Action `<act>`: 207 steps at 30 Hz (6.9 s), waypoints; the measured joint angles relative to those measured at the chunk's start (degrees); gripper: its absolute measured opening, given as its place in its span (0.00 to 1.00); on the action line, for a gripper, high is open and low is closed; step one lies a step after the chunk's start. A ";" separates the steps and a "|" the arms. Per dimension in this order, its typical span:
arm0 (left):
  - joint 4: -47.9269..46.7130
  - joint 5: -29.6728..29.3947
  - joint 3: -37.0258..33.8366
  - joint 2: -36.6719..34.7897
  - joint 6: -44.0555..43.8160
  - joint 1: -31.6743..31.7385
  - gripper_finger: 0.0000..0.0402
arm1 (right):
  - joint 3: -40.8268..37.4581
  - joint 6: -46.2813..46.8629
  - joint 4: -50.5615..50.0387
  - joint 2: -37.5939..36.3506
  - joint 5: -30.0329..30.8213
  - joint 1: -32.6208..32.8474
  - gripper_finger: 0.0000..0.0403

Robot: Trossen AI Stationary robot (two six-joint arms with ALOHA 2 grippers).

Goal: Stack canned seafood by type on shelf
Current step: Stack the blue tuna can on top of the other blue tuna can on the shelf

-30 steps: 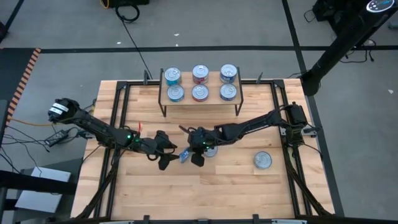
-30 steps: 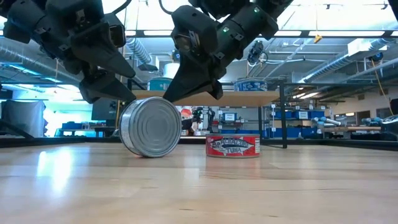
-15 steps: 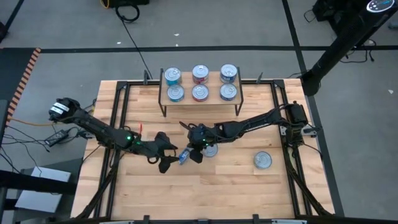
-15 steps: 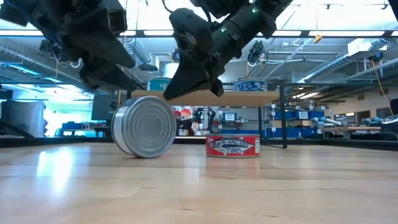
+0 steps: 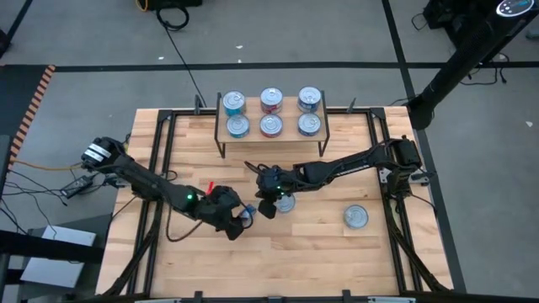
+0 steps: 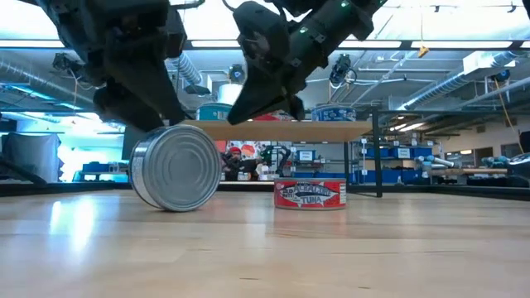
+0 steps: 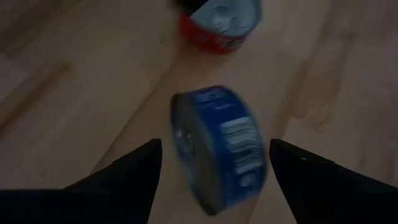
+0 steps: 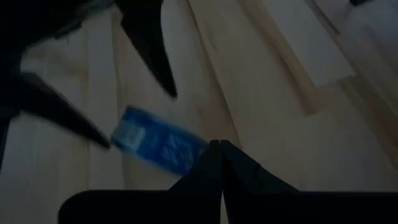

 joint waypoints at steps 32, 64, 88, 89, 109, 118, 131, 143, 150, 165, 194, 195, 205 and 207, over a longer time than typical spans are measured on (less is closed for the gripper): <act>1.51 2.53 4.64 2.87 -5.63 1.86 0.11 | 0.04 -27.29 -19.04 -17.89 -7.50 -7.58 0.02; 24.04 6.12 -6.11 3.90 9.17 5.96 0.01 | -11.23 -13.63 -7.94 -19.29 -13.10 0.08 0.02; 60.22 12.07 -27.05 4.59 23.27 11.97 0.00 | -12.39 3.22 2.63 -10.12 13.02 15.79 0.02; 60.57 12.14 -26.25 5.22 23.80 12.14 0.00 | -12.39 2.34 4.12 -9.00 12.96 16.09 0.02; 76.57 14.97 -23.05 22.71 21.36 13.14 0.00 | -12.02 7.13 20.41 9.03 7.91 17.63 0.02; 76.67 14.97 -23.12 22.78 21.49 13.20 0.00 | -11.96 9.71 22.57 8.27 9.38 15.28 0.02; 76.18 15.39 -23.12 22.76 21.67 13.22 0.00 | -11.89 11.56 25.34 5.10 10.54 14.60 0.02; 78.18 19.71 -23.18 22.76 21.12 13.00 0.00 | -11.85 15.80 27.29 3.39 15.47 13.61 0.02; 78.16 19.67 -23.16 22.76 21.14 12.98 0.00 | -11.87 15.15 27.54 3.39 15.13 13.13 0.02; 78.44 19.76 -23.09 22.76 18.90 13.13 0.00 | -12.00 12.52 28.08 2.89 12.92 11.50 0.04; 85.33 18.32 -27.03 22.70 15.84 13.14 0.00 | -11.96 -2.73 17.56 -3.90 9.00 10.78 0.46; 85.11 18.07 -27.01 22.69 15.88 13.13 0.00 | -11.96 -3.90 16.49 -3.99 9.01 10.76 0.47; 83.12 16.27 -27.01 22.62 17.44 13.11 0.00 | -10.04 -9.91 12.11 -3.28 9.21 10.22 0.60; 83.09 16.24 -27.01 22.62 17.51 13.14 0.00 | -8.14 -12.30 11.58 -2.73 8.73 9.87 0.61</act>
